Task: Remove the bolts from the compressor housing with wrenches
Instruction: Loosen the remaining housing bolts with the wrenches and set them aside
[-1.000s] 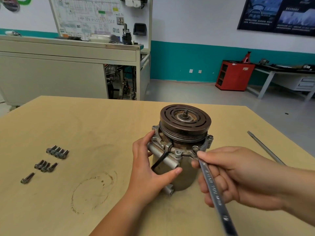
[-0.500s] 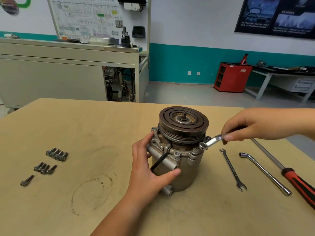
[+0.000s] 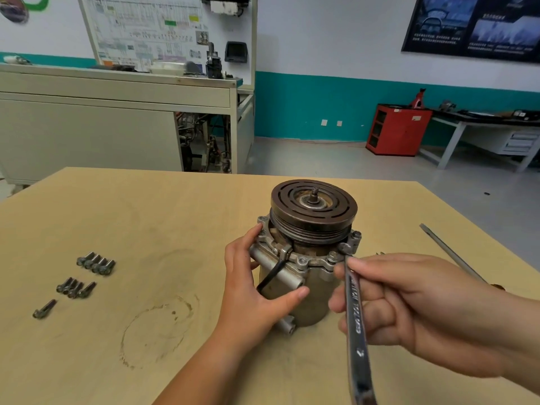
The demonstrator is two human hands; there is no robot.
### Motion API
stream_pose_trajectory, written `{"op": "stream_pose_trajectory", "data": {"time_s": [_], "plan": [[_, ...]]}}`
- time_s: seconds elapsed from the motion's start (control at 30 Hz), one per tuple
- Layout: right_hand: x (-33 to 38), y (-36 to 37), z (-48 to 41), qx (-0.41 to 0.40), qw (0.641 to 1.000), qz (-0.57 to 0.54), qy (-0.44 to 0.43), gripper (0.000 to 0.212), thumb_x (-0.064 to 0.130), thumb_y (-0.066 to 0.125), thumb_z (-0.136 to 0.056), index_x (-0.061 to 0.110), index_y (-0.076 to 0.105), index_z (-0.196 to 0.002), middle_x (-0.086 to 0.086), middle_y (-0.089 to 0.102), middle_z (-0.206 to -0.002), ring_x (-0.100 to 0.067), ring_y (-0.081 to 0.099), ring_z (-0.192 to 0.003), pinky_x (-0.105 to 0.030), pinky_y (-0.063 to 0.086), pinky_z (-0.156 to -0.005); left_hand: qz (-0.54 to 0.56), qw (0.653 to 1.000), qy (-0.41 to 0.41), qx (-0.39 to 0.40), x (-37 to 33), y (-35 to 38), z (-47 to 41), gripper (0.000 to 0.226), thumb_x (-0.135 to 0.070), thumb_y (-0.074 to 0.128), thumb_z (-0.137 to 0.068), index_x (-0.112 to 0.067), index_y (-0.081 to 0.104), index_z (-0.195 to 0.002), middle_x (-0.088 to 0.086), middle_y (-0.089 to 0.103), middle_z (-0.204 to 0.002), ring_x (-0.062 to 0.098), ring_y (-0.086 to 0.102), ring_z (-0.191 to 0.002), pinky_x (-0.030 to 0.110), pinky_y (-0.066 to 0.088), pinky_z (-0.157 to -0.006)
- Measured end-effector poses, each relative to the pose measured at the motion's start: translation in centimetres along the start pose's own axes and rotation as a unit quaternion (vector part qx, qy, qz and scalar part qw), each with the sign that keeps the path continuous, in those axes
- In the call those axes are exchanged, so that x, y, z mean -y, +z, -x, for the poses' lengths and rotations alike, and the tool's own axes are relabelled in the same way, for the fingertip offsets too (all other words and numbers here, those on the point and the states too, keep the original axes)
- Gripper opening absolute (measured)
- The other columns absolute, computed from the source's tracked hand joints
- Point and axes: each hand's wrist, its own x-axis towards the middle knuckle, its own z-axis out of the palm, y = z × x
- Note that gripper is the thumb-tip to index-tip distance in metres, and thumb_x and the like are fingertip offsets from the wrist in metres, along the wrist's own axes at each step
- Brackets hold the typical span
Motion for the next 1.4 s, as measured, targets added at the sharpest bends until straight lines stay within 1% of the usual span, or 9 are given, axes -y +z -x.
{"op": "stream_pose_trajectory", "data": {"time_s": [0.2,0.43,0.8,0.87,0.93,1.07,1.13,1.27,1.4], "plan": [[0.2,1.2,-0.6,-0.065,0.998,0.006,-0.012,0.03,0.021,0.053,-0.069,0.0,0.054,-0.091,-0.018,0.063,-0.055,-0.024,0.06,-0.035,-0.023,0.046,-0.032,-0.006,1.0,0.008,-0.004,0.1,0.1,0.0,0.095,-0.053,0.08,-0.052,-0.047,0.032,-0.134,-0.018,0.035,-0.13,0.002,0.039,-0.128,0.043,0.042,-0.105],[0.5,0.4,0.1,-0.104,0.99,0.093,0.025,0.022,0.02,0.049,-0.089,0.0,0.055,-0.093,-0.019,0.061,-0.052,-0.024,0.056,-0.031,-0.025,0.048,-0.033,-0.003,1.0,-0.007,0.008,-0.5,0.0,0.0,0.093,-0.056,0.075,-0.052,-0.041,0.034,-0.134,-0.014,0.034,-0.132,0.001,0.037,-0.129,0.04,0.039,-0.108],[1.9,-0.7,-0.2,-0.1,0.97,0.212,0.064,0.031,0.026,0.045,-0.093,0.0,0.062,-0.093,-0.007,0.046,-0.042,-0.012,0.037,-0.024,-0.019,0.041,-0.034,0.0,1.0,-0.009,0.006,-0.8,-0.2,0.0,0.091,-0.057,0.073,-0.051,-0.04,0.034,-0.132,-0.016,0.033,-0.132,-0.002,0.035,-0.129,0.04,0.039,-0.109],[2.4,-1.3,-0.2,-0.081,0.948,0.298,0.082,0.032,0.029,0.044,-0.094,0.006,0.065,-0.09,-0.006,0.047,-0.043,-0.014,0.04,-0.027,-0.019,0.042,-0.035,0.001,1.0,-0.011,0.008,-0.8,-0.2,0.0,0.092,-0.058,0.073,-0.051,-0.041,0.034,-0.132,-0.016,0.033,-0.132,-0.003,0.035,-0.128,0.039,0.038,-0.109],[3.3,-1.9,-0.1,-0.06,0.896,0.427,0.108,0.033,0.038,0.045,-0.092,0.018,0.068,-0.081,-0.004,0.052,-0.045,-0.018,0.048,-0.035,-0.019,0.043,-0.037,0.001,1.0,-0.012,0.008,-0.8,-0.1,0.0,0.092,-0.058,0.074,-0.051,-0.041,0.034,-0.132,-0.017,0.033,-0.133,-0.004,0.035,-0.128,0.039,0.038,-0.109],[5.0,-3.3,-0.4,-0.089,0.731,0.674,0.058,0.049,0.075,0.036,-0.06,0.035,0.064,-0.069,0.007,0.057,-0.049,-0.004,0.051,-0.041,-0.015,0.042,-0.047,0.001,1.0,-0.014,0.01,-0.7,-0.1,0.0,0.092,-0.057,0.074,-0.051,-0.044,0.033,-0.132,-0.02,0.033,-0.131,-0.004,0.035,-0.128,0.04,0.039,-0.109],[5.7,-4.2,-1.2,-0.113,0.656,0.746,0.009,0.057,0.081,0.025,-0.052,0.041,0.062,-0.067,0.013,0.064,-0.065,-0.002,0.057,-0.06,-0.019,0.045,-0.059,0.004,1.0,-0.015,0.009,-0.7,-0.2,0.0,0.091,-0.056,0.074,-0.05,-0.043,0.034,-0.132,-0.021,0.033,-0.131,-0.003,0.036,-0.127,0.043,0.04,-0.107],[6.1,-5.5,-3.1,-0.076,0.676,0.732,-0.022,0.042,0.074,0.03,-0.061,0.049,0.058,-0.081,0.011,0.065,-0.089,-0.007,0.058,-0.086,-0.026,0.049,-0.079,0.012,1.0,-0.017,0.009,-0.8,-0.2,0.0,0.092,-0.056,0.075,-0.05,-0.045,0.034,-0.132,-0.022,0.033,-0.13,-0.001,0.037,-0.127,0.045,0.042,-0.105],[6.7,-6.4,-2.2,-0.034,0.709,0.704,0.007,0.037,0.069,0.032,-0.069,0.053,0.061,-0.086,0.031,0.06,-0.077,0.011,0.053,-0.078,-0.011,0.043,-0.07,0.01,1.0,-0.014,0.01,-0.8,-0.3,0.0,0.093,-0.056,0.075,-0.051,-0.043,0.034,-0.133,-0.02,0.033,-0.131,-0.001,0.037,-0.128,0.043,0.04,-0.107]]}}
